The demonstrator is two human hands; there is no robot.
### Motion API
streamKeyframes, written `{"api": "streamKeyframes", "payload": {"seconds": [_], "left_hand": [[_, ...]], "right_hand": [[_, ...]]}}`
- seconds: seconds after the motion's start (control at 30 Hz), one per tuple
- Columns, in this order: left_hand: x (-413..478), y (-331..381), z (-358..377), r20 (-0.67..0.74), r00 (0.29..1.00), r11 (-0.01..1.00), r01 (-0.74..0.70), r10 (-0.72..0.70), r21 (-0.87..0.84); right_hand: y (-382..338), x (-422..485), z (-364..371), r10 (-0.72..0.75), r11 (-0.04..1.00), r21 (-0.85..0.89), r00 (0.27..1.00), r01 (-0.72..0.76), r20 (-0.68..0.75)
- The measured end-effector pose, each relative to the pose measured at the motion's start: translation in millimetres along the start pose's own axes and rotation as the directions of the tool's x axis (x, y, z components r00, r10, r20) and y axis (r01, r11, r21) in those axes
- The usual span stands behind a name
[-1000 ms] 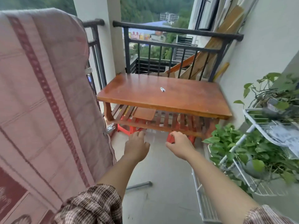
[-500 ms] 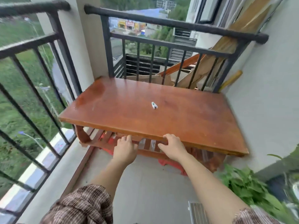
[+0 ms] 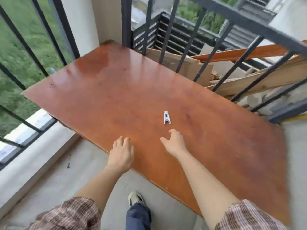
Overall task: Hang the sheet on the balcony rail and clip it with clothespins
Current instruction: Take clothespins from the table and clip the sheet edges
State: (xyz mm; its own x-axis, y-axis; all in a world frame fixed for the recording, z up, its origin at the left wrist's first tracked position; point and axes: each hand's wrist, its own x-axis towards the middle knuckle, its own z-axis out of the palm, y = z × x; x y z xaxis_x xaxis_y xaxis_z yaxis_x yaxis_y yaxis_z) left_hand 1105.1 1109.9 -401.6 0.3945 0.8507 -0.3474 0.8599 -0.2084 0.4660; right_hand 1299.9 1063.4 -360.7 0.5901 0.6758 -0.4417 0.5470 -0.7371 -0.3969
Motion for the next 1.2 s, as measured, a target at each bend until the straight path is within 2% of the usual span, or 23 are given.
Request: {"api": "streamKeyframes", "payload": {"seconds": [0.2, 0.4, 0.53, 0.67, 0.87, 0.97, 1.03, 1.1, 1.2], "left_hand": [[30.4, 4.4, 29.2, -0.045, 0.997, 0.995, 0.062, -0.058, 0.073], [28.4, -1.5, 34.7, -0.012, 0.997, 0.986, 0.077, -0.077, 0.148], [28.8, -1.2, 26.5, 0.068, 0.994, 0.988, 0.081, -0.091, 0.135], [25.9, -2.8, 5.7, 0.132, 0.986, 0.993, 0.088, -0.098, 0.083], [-33.3, -35.3, -37.9, -0.039, 0.967, 0.962, 0.245, -0.251, -0.122], [-84.7, -68.0, -60.0, -0.149, 0.935, 0.936, 0.288, -0.320, -0.202], [-125.6, -95.5, -72.4, -0.232, 0.898, 0.910, 0.307, -0.374, -0.278], [-174.9, -125.1, -85.2, -0.325, 0.838, 0.876, 0.317, -0.438, -0.363], [-262.5, -167.5, -101.7, -0.432, 0.743, 0.836, 0.317, -0.512, -0.448]], "right_hand": [[0.7, 97.1, -7.1, 0.021, 1.000, -0.001, 0.998, -0.021, -0.055], [-8.8, 125.6, 0.2, -0.001, 0.996, -0.089, 0.999, -0.002, -0.034], [-14.4, 118.2, 5.5, -0.007, 0.999, -0.037, 1.000, 0.006, -0.019], [-34.1, 89.6, 16.2, -0.031, 0.996, 0.086, 0.998, 0.026, 0.063], [-81.9, 9.3, 43.2, -0.159, 0.962, 0.251, 0.964, 0.103, 0.212], [-110.5, -43.0, 63.5, -0.264, 0.945, 0.276, 0.908, 0.176, 0.325], [-131.6, -83.9, 78.1, -0.321, 0.930, 0.317, 0.836, 0.188, 0.446], [-151.3, -128.0, 96.7, -0.349, 0.930, 0.315, 0.723, 0.190, 0.596], [-177.9, -201.1, 125.8, -0.401, 0.914, 0.288, 0.532, 0.286, 0.745]]}}
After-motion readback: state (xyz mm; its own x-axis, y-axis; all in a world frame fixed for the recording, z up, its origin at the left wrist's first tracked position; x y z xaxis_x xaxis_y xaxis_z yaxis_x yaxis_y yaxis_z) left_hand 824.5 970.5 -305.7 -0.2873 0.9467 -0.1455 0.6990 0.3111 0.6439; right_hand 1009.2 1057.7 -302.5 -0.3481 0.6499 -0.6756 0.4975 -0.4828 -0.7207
